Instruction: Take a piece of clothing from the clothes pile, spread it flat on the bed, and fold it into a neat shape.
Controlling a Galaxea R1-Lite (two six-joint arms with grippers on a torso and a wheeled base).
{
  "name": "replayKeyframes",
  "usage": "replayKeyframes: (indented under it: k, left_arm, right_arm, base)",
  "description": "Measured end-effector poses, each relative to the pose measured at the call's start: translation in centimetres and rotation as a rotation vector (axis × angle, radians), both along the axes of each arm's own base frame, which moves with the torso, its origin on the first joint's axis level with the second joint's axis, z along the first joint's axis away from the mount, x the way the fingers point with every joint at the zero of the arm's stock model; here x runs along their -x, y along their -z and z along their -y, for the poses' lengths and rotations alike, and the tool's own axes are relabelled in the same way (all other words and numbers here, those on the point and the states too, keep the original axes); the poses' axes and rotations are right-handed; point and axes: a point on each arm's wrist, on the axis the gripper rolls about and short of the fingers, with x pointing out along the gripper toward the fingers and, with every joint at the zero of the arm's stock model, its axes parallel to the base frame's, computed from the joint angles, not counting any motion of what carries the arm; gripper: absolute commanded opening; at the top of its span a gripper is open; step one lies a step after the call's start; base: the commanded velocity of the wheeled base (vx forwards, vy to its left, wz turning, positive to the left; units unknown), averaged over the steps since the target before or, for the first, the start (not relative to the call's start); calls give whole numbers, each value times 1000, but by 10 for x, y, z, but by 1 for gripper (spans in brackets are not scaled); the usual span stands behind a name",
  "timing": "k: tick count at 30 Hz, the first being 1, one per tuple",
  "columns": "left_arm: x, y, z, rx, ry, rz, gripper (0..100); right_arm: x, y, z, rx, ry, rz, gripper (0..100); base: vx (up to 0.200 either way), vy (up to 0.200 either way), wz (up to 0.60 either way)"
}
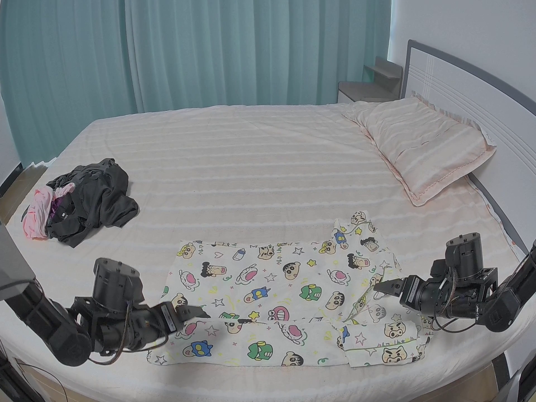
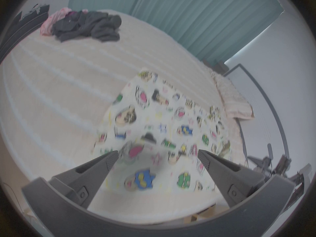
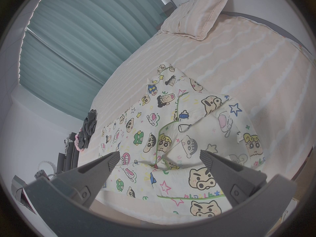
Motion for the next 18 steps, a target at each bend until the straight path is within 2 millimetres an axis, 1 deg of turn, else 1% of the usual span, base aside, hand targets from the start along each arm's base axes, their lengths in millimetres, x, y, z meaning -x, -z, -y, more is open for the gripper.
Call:
replayKeyframes:
  k: [1,4,7,8,9,10,13,14,15,18]
  left_arm:
    - [-8,-6,0,1,-17,34,100]
    - [-25,-16,-3,-12,-38,84,100]
    - [-54,-29,-7,-41,-58,139,100]
    - [-60,-31,-8,-47,-63,148,100]
    - [-75,-36,-10,-54,-73,170,100]
    - [-79,-38,-11,-56,-75,175,100]
    - [-108,-42,-16,-68,-81,197,100]
    - [-120,-42,-17,-78,-77,203,100]
    - [-124,-41,-18,-83,-74,204,100]
    - [-150,-35,-22,-122,-53,210,100]
  right_arm:
    - [0,0,0,-1,-2,0,100]
    - [0,0,0,-1,-2,0,100]
    - [0,0,-1,-1,-3,-1,100]
    - [0,0,-1,-1,-3,-1,100]
    - [0,0,-1,-1,-4,-1,100]
    - [0,0,-1,-1,-4,0,100]
    - [-1,-1,-2,-1,-7,3,100]
    - [-1,-1,-3,0,-10,2,100]
    - [-1,-1,-4,2,-11,2,100]
    - [0,0,-5,8,-15,-7,100]
  base:
    - [0,0,0]
    - [0,0,0]
    - [0,0,0]
    - [0,0,0]
    - [0,0,0]
    - [0,0,0]
    - [0,0,0]
    - [0,0,0]
    - [0,0,0]
    - [0,0,0]
